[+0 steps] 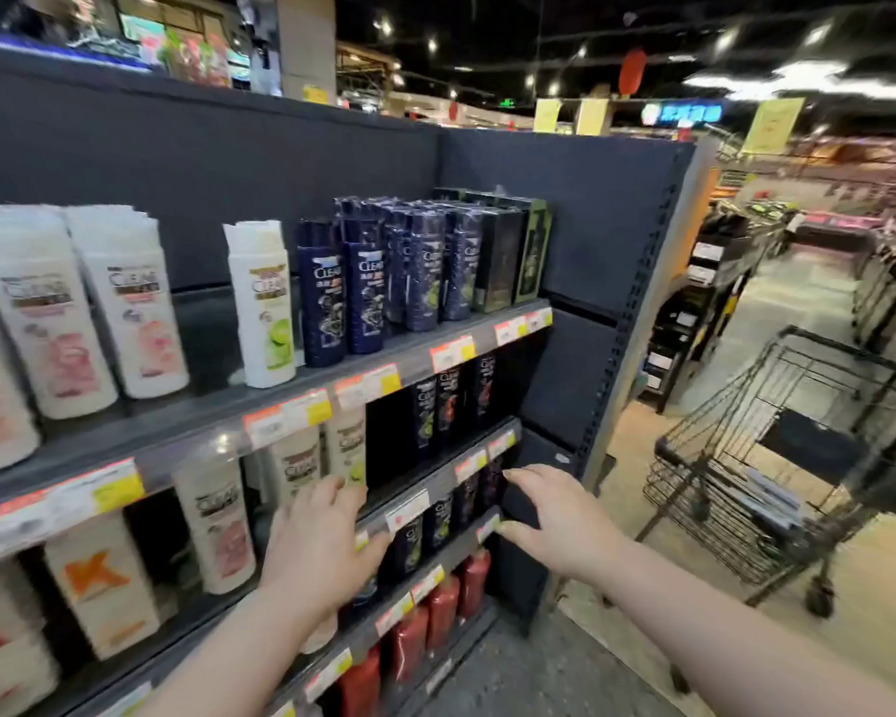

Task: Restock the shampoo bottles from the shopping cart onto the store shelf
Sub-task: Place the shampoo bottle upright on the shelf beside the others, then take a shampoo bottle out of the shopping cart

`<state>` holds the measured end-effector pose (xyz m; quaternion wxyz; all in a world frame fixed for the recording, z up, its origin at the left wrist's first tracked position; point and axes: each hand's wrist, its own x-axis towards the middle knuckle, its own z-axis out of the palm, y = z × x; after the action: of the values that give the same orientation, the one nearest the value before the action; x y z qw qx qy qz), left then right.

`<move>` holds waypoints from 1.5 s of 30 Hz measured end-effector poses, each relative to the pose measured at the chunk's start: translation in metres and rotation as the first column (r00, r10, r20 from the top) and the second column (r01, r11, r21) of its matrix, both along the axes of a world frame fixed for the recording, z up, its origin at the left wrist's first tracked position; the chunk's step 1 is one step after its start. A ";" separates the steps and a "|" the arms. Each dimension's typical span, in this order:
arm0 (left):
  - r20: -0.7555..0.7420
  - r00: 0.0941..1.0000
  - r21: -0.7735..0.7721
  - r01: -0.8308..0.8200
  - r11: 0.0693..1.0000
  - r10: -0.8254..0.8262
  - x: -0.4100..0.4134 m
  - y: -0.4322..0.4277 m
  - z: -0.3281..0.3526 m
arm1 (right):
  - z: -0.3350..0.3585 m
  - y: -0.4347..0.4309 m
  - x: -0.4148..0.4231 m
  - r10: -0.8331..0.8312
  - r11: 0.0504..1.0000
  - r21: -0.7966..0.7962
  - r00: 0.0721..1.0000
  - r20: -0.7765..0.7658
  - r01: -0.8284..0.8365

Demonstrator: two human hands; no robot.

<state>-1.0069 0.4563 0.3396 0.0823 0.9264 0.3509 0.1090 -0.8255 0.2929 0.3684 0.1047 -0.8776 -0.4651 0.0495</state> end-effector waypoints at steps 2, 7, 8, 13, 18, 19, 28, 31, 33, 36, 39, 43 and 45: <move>-0.034 0.996 -0.006 0.084 0.996 -0.084 0.034 -0.018 0.001 | -0.005 -0.045 0.025 -0.135 0.990 -0.044 0.991 -0.013 0.135; -0.121 0.941 0.008 0.321 0.947 -0.318 0.127 -0.081 0.000 | -0.016 -0.151 0.079 -0.416 0.906 -0.113 0.907 -0.062 0.408; -0.134 0.922 -0.003 0.365 0.931 -0.363 0.148 -0.096 -0.003 | -0.019 -0.170 0.089 -0.452 0.890 -0.113 0.889 -0.075 0.442; -0.188 0.826 -0.011 0.539 0.842 -0.531 0.263 -0.182 -0.012 | -0.035 -0.259 0.150 -0.611 0.791 -0.084 0.774 -0.166 0.606; -0.236 0.721 -0.027 0.666 0.746 -0.652 0.381 -0.279 -0.017 | -0.038 -0.344 0.227 -0.689 0.724 -0.095 0.707 -0.159 0.683; -0.231 0.709 -0.033 0.679 0.733 -0.667 0.401 -0.295 -0.017 | -0.038 -0.358 0.241 -0.699 0.715 -0.109 0.700 -0.145 0.691; -0.149 0.681 -0.114 0.708 0.697 -0.717 0.541 -0.367 -0.030 | -0.039 -0.428 0.355 -0.746 0.663 -0.167 0.661 -0.080 0.729; -0.160 0.678 -0.146 0.702 0.697 -0.717 0.584 -0.374 -0.038 | -0.045 -0.430 0.398 -0.747 0.663 -0.187 0.659 -0.094 0.725; -0.171 0.668 -0.148 0.710 0.689 -0.725 0.618 -0.374 -0.046 | -0.050 -0.429 0.432 -0.748 0.659 -0.202 0.659 -0.078 0.725; -0.166 0.665 -0.191 0.703 0.685 -0.728 0.678 -0.369 -0.058 | -0.060 -0.422 0.489 -0.754 0.650 -0.216 0.653 -0.067 0.729; -0.185 0.647 -0.221 0.706 0.673 -0.740 0.744 -0.356 -0.063 | -0.067 -0.411 0.553 -0.767 0.637 -0.237 0.635 -0.095 0.734; -0.209 0.628 -0.202 0.722 0.662 -0.749 0.829 -0.335 -0.060 | -0.074 -0.390 0.632 -0.778 0.625 -0.245 0.619 -0.109 0.742; -0.203 0.642 -0.219 0.707 0.673 -0.740 0.869 -0.328 -0.060 | -0.078 -0.381 0.670 -0.778 0.626 -0.243 0.616 -0.126 0.741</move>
<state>-0.1384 0.1283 0.2796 0.1244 0.9881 -0.0353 -0.0839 -0.1559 -0.0877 0.2899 0.0924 -0.9861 -0.0284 0.1353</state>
